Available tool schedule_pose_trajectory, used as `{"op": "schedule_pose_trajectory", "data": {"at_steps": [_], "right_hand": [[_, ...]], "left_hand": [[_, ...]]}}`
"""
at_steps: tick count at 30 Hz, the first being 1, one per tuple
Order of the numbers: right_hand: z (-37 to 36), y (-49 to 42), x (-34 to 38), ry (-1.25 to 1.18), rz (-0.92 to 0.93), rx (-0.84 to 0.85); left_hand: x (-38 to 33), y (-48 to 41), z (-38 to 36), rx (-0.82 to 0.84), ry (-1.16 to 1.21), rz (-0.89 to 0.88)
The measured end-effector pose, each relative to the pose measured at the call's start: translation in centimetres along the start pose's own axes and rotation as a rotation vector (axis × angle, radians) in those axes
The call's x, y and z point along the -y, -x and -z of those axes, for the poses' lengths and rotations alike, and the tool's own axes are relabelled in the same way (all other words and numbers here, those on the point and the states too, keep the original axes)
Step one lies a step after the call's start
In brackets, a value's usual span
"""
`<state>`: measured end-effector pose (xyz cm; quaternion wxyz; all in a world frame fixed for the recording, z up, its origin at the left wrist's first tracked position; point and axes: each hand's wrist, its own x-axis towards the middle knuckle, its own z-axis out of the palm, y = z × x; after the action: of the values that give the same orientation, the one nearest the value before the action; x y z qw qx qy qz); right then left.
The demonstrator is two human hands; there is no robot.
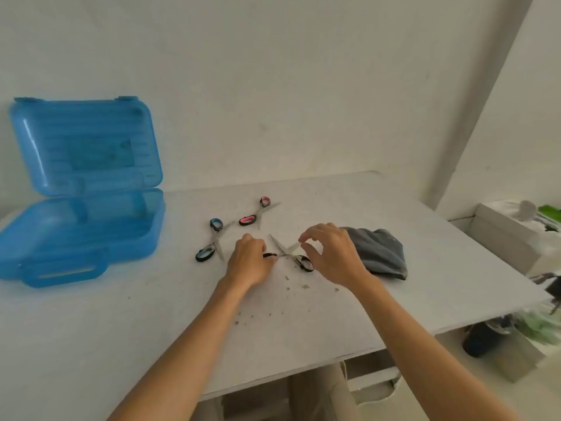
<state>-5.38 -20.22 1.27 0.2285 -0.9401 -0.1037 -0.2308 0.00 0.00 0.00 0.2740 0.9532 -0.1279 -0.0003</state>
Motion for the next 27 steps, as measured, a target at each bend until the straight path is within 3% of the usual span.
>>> {"op": "schedule_pose_trajectory", "data": {"at_steps": [2, 8, 11, 13, 16, 19, 24, 27], "right_hand": [[-0.2, -0.5, -1.1, -0.01, -0.034, -0.014], [-0.1, -0.8, -4.5, 0.15, -0.27, -0.032], [0.1, -0.7, -5.5, 0.354, -0.487, 0.068], [0.7, -0.8, -6.1, 0.302, -0.555, 0.149], [1.9, -0.6, -7.4, 0.192, -0.505, 0.197], [2.6, 0.1, -8.8, 0.289, -0.39, 0.268], [2.9, 0.9, -9.3, 0.263, -0.388, 0.102], [2.7, 1.1, -9.4, 0.219, -0.332, 0.156]], "left_hand": [[0.1, -0.8, 0.2, -0.005, 0.053, 0.028], [-0.5, -2.6, 2.5, 0.188, 0.232, 0.111], [-1.0, -3.3, 2.9, 0.25, 0.52, 0.112], [-1.5, -3.6, 2.8, 0.229, 0.616, 0.09], [-2.1, -4.2, 2.1, 0.215, 0.657, 0.074], [-2.4, -4.5, 1.5, 0.228, 0.648, 0.081], [-2.8, -4.9, 0.9, 0.231, 0.567, 0.055], [-2.7, -5.0, 0.3, 0.198, 0.617, 0.093]]}}
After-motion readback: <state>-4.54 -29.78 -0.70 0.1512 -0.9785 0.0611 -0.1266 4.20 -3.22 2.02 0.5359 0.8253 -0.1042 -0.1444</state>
